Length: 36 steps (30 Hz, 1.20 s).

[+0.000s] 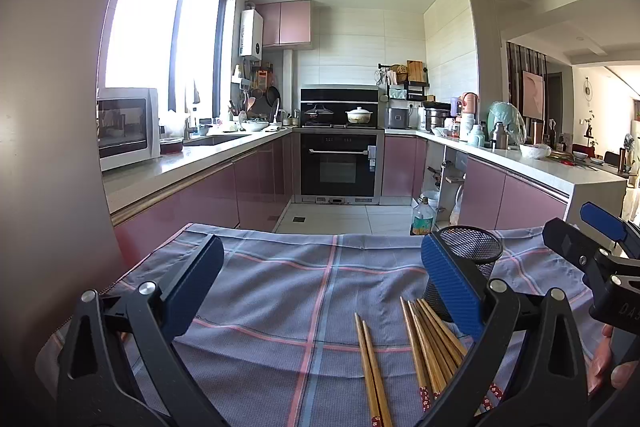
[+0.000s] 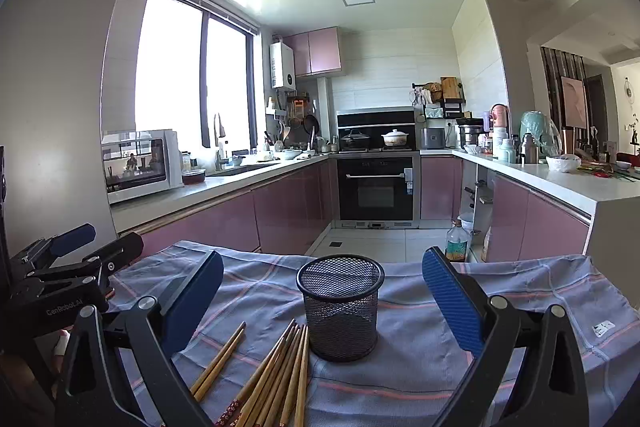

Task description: Organize utensils

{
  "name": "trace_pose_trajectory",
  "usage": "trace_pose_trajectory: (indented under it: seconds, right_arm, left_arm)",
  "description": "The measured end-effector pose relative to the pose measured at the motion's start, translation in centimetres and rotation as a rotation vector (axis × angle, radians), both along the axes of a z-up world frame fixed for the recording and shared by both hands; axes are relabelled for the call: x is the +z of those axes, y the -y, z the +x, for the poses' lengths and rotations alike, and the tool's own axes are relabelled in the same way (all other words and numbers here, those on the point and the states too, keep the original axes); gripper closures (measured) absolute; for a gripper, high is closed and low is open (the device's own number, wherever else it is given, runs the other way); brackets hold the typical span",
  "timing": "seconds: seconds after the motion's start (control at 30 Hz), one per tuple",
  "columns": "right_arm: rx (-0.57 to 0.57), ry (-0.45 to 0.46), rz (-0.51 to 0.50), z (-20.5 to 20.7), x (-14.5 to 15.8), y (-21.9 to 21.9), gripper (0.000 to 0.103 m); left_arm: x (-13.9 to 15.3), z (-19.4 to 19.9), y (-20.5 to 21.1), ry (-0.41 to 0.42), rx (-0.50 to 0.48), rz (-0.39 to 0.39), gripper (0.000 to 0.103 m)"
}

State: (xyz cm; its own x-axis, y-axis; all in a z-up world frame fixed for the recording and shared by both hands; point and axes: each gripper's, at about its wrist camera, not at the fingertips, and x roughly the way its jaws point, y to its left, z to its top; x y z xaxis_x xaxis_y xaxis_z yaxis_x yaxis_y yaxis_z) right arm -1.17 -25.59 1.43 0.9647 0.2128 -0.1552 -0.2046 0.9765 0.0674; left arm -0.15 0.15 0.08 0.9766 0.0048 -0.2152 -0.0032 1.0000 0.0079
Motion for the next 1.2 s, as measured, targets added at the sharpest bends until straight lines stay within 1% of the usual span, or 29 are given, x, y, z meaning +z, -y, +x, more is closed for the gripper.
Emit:
trace_pose_trajectory:
  seconds: [0.1,0.23,0.7,1.2]
  right_arm:
    - [-0.003,-0.005,0.007,0.2,-0.6,0.0,0.007]
    - [-0.004,-0.007,0.009,0.3,-0.5,0.0,0.007]
    - [-0.006,-0.013,0.021,0.4,-0.4,0.4,0.007]
    - [-0.005,-0.016,0.022,0.5,-0.5,0.6,0.007]
  left_arm:
    - [0.3,-0.1,0.1,0.001,-0.001,-0.001,0.006]
    - [0.3,-0.1,0.1,0.003,0.000,-0.001,0.006]
    - [1.8,-0.9,0.0,0.006,0.002,0.003,0.006]
    - [1.5,-0.9,0.1,0.008,0.002,0.003,0.006]
